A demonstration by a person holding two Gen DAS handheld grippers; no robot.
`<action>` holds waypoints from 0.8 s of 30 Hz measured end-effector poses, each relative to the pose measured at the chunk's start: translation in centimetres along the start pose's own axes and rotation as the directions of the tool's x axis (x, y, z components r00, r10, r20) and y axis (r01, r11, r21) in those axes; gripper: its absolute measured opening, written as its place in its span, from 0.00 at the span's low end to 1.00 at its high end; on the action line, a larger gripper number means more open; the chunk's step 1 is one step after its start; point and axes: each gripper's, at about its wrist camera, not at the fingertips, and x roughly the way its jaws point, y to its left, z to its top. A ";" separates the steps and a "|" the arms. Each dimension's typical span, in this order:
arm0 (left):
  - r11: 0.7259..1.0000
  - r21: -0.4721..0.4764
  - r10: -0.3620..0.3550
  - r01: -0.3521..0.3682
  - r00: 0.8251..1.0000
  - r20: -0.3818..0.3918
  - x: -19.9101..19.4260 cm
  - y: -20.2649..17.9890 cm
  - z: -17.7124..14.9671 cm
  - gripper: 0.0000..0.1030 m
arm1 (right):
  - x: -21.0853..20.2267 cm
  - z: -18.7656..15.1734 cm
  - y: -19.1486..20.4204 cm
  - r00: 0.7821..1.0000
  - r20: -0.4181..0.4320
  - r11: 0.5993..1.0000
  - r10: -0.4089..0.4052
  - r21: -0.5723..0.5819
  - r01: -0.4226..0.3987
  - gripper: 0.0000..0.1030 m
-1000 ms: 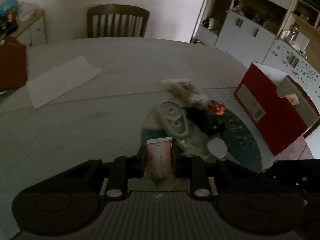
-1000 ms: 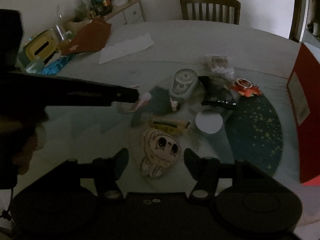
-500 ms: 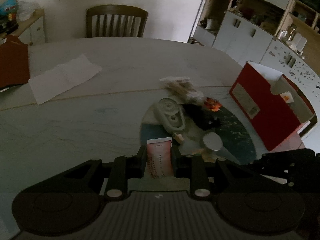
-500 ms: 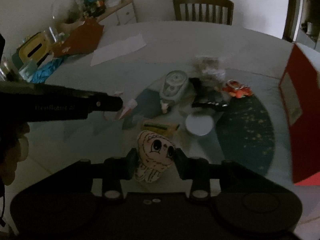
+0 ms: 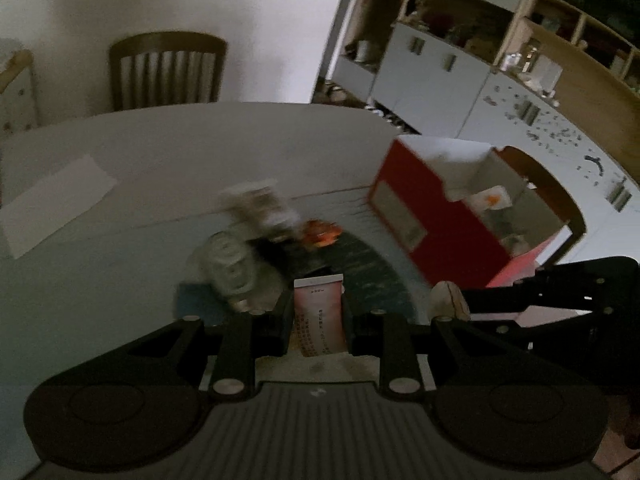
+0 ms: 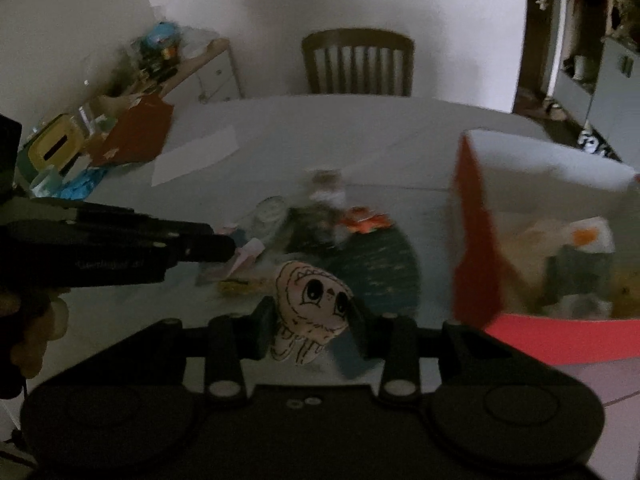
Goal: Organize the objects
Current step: 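Carry the cream box and plush over the red shoebox with both grippers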
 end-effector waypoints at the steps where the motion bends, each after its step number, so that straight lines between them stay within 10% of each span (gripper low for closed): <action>1: 1.000 0.007 -0.010 0.010 1.000 0.004 0.1 -0.7 0.3 0.23 | -0.4 0.0 -0.5 1.000 0.006 1.000 -0.009 -0.001 0.009 0.37; 24: 0.985 0.152 -0.090 0.085 0.996 0.025 6.8 -15.7 6.3 0.23 | -6.6 0.2 -18.2 0.980 0.100 0.982 -0.174 0.088 0.165 0.37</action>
